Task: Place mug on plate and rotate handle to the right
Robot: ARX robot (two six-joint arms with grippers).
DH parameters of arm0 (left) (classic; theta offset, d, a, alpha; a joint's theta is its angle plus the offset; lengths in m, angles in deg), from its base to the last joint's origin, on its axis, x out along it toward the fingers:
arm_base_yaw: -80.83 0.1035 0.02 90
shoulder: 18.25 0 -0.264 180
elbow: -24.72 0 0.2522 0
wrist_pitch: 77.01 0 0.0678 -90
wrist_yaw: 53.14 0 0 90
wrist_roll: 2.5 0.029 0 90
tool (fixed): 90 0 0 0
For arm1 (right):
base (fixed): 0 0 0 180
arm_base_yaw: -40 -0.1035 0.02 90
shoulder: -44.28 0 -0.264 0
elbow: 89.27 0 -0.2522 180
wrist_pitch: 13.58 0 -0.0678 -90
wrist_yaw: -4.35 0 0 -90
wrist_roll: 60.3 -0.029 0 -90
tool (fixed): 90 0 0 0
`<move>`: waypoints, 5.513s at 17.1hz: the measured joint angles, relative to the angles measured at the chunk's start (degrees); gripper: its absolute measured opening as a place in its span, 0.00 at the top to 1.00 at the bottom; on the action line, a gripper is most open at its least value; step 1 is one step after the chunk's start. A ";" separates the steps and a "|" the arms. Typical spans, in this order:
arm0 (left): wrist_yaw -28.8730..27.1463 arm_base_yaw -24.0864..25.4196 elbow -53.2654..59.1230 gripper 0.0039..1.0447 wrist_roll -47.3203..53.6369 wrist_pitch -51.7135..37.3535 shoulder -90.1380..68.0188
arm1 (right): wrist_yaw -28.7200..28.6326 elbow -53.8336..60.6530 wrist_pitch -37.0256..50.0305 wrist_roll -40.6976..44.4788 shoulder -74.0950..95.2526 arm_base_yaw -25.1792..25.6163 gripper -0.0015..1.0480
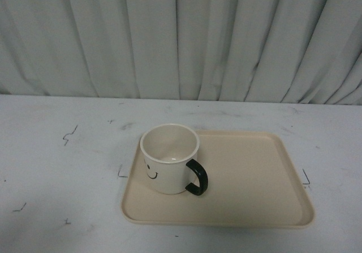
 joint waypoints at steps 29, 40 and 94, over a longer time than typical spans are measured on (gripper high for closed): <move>-0.02 0.00 0.00 0.06 0.04 0.00 0.00 | 12.24 -71.65 -6.29 -31.98 113.77 -33.86 0.06; -0.02 0.00 0.00 0.06 0.04 0.00 0.00 | 11.45 -69.46 -4.74 -33.22 114.57 -34.58 0.87; -0.02 0.00 0.00 0.06 0.04 0.02 0.00 | -2.58 -72.26 -17.22 19.34 112.65 -9.40 0.06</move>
